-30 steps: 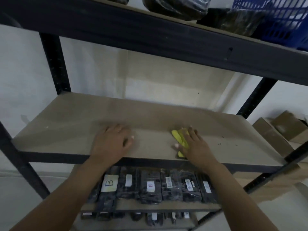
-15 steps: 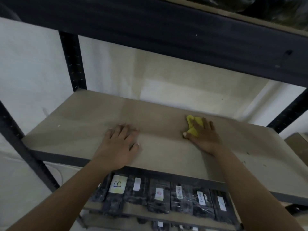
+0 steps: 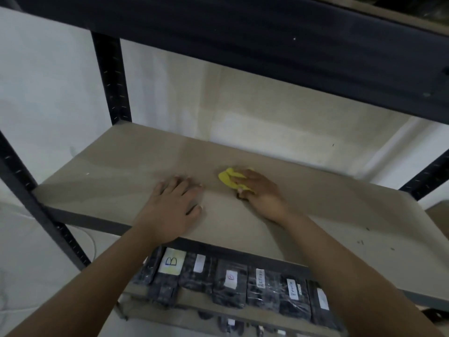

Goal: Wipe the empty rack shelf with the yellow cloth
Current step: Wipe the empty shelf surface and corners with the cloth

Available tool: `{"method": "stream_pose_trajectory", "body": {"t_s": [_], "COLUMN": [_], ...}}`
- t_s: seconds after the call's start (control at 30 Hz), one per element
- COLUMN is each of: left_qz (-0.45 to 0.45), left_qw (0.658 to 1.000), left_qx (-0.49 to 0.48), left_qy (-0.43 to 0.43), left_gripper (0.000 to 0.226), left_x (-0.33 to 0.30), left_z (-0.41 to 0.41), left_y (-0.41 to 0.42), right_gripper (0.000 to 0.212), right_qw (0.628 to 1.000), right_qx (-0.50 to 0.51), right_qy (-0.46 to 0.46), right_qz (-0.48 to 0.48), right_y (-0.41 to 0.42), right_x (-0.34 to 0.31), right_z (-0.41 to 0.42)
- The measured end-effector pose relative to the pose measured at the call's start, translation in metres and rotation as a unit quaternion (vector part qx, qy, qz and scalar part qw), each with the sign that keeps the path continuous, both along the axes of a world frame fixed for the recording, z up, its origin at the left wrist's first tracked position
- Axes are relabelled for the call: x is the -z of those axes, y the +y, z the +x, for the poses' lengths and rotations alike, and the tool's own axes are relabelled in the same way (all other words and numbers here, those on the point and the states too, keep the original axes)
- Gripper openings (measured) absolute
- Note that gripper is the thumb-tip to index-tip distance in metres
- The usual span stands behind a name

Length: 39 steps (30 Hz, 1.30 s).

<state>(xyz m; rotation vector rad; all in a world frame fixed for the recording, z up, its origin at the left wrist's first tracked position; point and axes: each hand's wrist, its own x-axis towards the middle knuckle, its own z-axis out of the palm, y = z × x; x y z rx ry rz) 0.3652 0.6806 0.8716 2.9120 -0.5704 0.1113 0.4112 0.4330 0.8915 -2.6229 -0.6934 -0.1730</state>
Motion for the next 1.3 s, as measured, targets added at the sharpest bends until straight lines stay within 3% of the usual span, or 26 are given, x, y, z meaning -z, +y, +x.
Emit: {"method": "stream_pose_trajectory", "body": {"t_s": [0.07, 0.13, 0.27, 0.33, 0.57, 0.77, 0.83, 0.9, 0.97, 1.03, 1.17, 1.3], "left_qz": [-0.016, -0.031, -0.03, -0.035, -0.056, -0.057, -0.056, -0.054, -0.05, -0.054, -0.053, -0.061], "left_qw": [1.0, 0.999, 1.0, 0.999, 0.998, 0.998, 0.998, 0.998, 0.999, 0.998, 0.998, 0.998], "left_qx": [0.003, 0.005, -0.002, -0.006, -0.014, -0.01, -0.009, -0.01, -0.011, -0.009, -0.011, -0.012], "left_qy": [0.005, 0.007, 0.004, 0.005, 0.014, 0.005, 0.006, 0.009, 0.012, 0.013, 0.008, 0.006], "left_gripper": [0.079, 0.08, 0.08, 0.081, 0.081, 0.08, 0.078, 0.072, 0.07, 0.075, 0.075, 0.077], "left_x": [0.0, -0.001, -0.002, -0.004, -0.006, -0.002, -0.001, -0.002, -0.002, -0.004, -0.004, -0.005], "left_z": [-0.003, -0.005, -0.005, -0.004, -0.005, -0.006, -0.005, -0.004, -0.004, -0.004, -0.003, -0.005], "left_y": [-0.001, -0.001, -0.003, -0.004, -0.001, -0.001, -0.002, -0.002, -0.003, -0.003, -0.002, -0.001], "right_gripper": [0.036, 0.037, 0.046, 0.048, 0.048, 0.041, 0.04, 0.04, 0.042, 0.044, 0.042, 0.034], "right_qw": [0.998, 0.994, 0.971, 0.959, 0.996, 0.999, 0.999, 0.998, 0.985, 0.976, 0.987, 0.995], "right_qx": [-0.014, 0.053, 0.231, 0.263, 0.055, -0.042, -0.032, 0.059, 0.17, 0.206, 0.158, 0.074], "right_qy": [0.009, -0.01, 0.01, 0.02, 0.026, 0.017, -0.004, -0.015, 0.008, 0.018, 0.022, 0.034], "right_qz": [0.059, 0.091, -0.06, -0.1, -0.059, -0.015, 0.017, 0.02, -0.012, -0.066, -0.031, 0.055], "right_y": [-0.016, -0.048, -0.087, -0.071, 0.027, 0.002, -0.029, -0.06, -0.073, -0.06, 0.006, 0.055], "right_x": [0.0, -0.003, -0.004, -0.001, 0.003, 0.004, -0.001, -0.003, -0.001, 0.002, 0.0, -0.001], "right_z": [-0.015, -0.011, 0.028, 0.05, 0.051, -0.022, -0.021, 0.001, 0.031, 0.059, 0.082, 0.052]}}
